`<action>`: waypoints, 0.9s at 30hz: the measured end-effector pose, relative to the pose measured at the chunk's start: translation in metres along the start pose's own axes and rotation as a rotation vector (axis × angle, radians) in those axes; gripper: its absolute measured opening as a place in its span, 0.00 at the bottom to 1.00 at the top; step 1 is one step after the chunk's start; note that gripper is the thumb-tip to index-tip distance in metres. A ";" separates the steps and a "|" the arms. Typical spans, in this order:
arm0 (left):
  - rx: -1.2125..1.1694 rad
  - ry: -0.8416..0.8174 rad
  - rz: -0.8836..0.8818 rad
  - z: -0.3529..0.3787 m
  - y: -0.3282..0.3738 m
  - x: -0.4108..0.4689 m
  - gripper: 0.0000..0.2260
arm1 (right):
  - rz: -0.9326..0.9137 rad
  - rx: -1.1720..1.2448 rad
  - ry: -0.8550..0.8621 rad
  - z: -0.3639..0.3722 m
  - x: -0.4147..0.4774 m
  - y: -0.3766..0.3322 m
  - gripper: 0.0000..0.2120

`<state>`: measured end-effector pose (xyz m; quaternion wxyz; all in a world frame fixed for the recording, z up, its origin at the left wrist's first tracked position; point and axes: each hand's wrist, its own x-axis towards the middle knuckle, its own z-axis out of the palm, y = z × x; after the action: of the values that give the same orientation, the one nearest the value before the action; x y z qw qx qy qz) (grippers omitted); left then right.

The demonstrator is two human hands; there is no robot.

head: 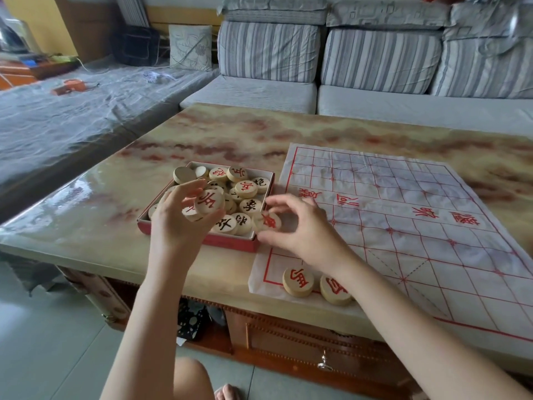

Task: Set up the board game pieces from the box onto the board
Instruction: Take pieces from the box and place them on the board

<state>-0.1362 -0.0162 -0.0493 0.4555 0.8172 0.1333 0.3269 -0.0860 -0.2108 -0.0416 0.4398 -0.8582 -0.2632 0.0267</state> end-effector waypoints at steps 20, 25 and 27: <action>0.045 -0.178 0.079 0.016 0.011 -0.005 0.24 | -0.089 -0.313 -0.013 0.020 -0.054 0.017 0.35; 0.213 -0.293 0.219 0.054 0.038 0.013 0.19 | 0.056 -0.010 0.205 -0.027 -0.051 0.031 0.22; 0.244 -0.372 0.247 0.074 0.047 0.018 0.19 | 0.117 0.123 0.258 -0.042 -0.048 0.038 0.14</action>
<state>-0.0776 -0.0813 -0.0302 0.3266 0.9224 -0.0149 0.2057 -0.0997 -0.2826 -0.0541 0.5196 -0.8398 -0.1521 -0.0419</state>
